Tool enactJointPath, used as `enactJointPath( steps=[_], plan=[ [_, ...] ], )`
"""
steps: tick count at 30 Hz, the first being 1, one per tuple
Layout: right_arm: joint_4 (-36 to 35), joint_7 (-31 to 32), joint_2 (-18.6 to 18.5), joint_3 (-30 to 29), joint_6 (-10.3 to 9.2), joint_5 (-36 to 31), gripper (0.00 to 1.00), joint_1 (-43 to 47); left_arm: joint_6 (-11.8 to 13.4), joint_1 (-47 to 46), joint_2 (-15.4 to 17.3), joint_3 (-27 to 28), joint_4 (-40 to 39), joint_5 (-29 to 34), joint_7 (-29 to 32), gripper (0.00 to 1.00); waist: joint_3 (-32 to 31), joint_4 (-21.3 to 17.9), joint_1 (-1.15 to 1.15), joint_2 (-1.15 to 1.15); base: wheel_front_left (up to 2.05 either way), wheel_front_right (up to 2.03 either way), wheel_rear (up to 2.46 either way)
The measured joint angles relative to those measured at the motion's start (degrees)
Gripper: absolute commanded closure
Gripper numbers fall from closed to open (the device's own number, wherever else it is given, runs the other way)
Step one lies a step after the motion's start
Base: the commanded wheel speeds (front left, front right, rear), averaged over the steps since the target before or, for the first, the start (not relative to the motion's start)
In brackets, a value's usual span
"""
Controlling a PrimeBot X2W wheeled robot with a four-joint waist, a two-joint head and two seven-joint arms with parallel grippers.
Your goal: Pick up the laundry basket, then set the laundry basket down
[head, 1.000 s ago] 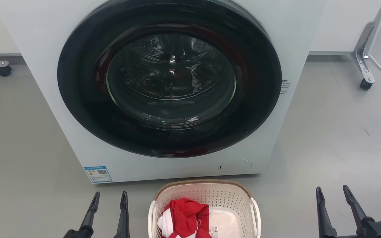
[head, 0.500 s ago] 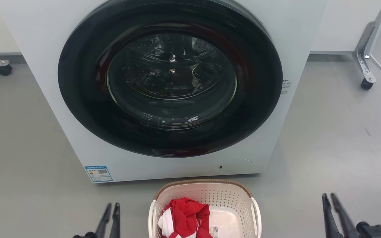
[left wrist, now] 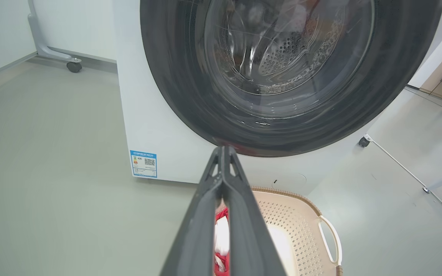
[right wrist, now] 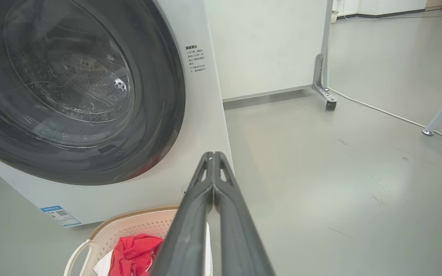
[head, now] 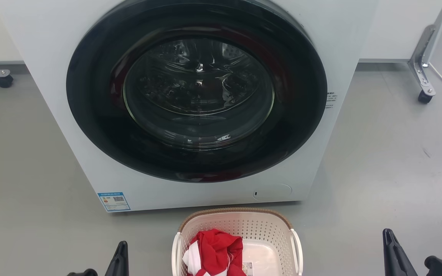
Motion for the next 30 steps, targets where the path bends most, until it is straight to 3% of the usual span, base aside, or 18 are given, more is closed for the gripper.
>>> enactJointPath(
  steps=[30],
  plan=[
    [3.12,6.55,2.90,-5.89,4.14,24.12,1.00,-3.48,-4.26,-3.50,-1.19,5.99,3.30,-22.60,5.78,1.00,0.05,-0.26,0.00,0.00,0.00,0.00,0.00]
  ],
)
